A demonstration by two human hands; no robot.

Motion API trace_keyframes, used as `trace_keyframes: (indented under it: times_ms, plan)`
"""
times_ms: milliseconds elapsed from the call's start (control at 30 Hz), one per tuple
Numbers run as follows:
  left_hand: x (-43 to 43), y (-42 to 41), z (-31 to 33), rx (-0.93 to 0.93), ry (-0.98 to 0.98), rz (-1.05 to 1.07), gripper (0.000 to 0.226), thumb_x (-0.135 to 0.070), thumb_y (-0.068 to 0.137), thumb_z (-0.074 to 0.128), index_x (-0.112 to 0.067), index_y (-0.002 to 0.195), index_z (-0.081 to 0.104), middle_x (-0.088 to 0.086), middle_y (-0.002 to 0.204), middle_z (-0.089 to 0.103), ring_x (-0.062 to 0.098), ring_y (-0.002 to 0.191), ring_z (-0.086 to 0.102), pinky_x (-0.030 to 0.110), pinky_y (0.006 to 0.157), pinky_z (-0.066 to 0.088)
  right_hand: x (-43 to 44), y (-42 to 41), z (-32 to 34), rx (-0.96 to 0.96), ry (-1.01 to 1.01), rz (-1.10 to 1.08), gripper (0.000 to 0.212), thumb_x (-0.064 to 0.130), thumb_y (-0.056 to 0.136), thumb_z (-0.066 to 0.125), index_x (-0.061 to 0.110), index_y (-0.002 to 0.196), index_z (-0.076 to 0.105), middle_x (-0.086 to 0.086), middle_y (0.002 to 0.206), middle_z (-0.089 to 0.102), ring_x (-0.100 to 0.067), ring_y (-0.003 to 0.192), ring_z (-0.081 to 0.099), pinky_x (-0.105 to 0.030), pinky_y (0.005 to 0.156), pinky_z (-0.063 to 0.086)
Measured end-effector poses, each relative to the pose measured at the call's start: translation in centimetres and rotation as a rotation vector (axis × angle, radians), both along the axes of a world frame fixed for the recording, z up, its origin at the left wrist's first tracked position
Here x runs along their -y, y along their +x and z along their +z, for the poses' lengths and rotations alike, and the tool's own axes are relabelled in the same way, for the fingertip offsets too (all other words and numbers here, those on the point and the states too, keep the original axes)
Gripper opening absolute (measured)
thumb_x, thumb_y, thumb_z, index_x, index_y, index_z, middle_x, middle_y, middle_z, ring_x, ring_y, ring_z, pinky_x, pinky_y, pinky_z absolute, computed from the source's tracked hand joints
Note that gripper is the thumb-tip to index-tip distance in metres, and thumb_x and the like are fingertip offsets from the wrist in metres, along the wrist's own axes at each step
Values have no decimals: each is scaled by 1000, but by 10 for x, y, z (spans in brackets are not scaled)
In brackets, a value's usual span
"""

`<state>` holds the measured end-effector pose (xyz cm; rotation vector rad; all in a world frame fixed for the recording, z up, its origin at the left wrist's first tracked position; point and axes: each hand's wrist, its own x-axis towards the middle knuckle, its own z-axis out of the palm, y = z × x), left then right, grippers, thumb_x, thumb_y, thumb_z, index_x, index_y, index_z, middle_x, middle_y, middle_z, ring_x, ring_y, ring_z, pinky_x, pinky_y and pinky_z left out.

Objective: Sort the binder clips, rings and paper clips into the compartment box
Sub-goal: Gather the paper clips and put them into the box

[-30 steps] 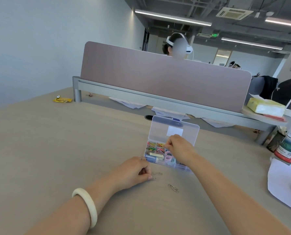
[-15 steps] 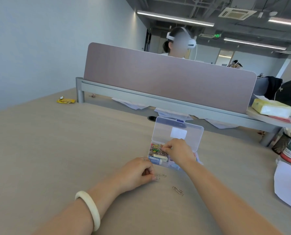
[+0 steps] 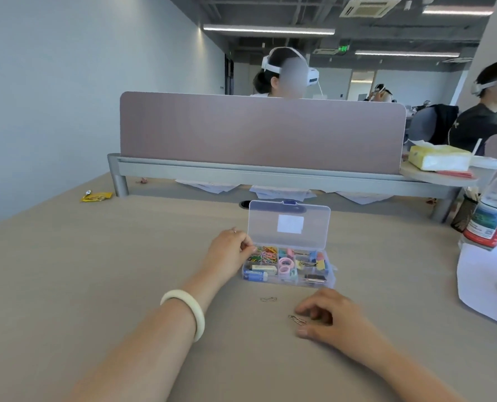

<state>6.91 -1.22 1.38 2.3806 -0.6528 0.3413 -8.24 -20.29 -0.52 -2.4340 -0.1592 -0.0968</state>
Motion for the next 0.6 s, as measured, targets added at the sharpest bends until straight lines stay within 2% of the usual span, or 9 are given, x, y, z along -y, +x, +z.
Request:
trace_keyframes:
  times_ms: [67,133,267,400,467,533,600]
  plan:
    - [6,7,5,5,116,-15,15,-24,84,61,-10,83,66,8,91,65,18,88,53,29,76,40,-1,4,-5,40,3,-8,25,29,67,79,44,70,60,9,81,55,4,80,52,-7,67,40]
    - [9,11,10,10,193,-57,14,-25,83,62,-11,83,66,7,92,64,15,83,51,27,70,36,-1,8,-5,66,-2,-20,23,28,71,76,41,67,57,10,80,56,2,78,52,-8,67,40]
    - [13,14,13,-18,273,-115,9,-23,80,66,-14,80,67,3,87,61,19,79,55,25,68,37,-4,9,-1,69,-32,-20,14,25,79,68,30,72,58,12,81,54,-3,73,51,-13,69,42]
    - [14,13,9,-32,258,-161,10,-24,80,65,-18,86,71,-7,74,49,18,76,52,25,66,34,-9,9,-1,33,-81,-37,12,25,82,65,26,75,55,9,84,52,-4,73,48,-19,74,42]
    - [14,13,7,-25,246,-181,13,-22,82,63,-19,91,72,-9,71,45,15,74,49,25,66,32,-9,9,-2,15,-103,-43,14,26,82,64,27,73,53,12,81,49,-2,70,47,-16,70,40]
    - [13,13,5,-12,210,-184,15,-20,83,62,-19,95,72,-11,70,44,15,73,48,24,66,33,-9,9,-1,1,-133,-46,21,28,83,63,31,69,49,13,78,46,-2,68,46,-13,65,37]
    - [10,12,3,15,158,-179,16,-18,83,63,-18,96,72,-7,73,48,15,72,48,24,66,34,-10,9,0,-13,-188,-49,25,29,85,60,34,66,44,13,80,46,-5,73,46,-16,67,35]
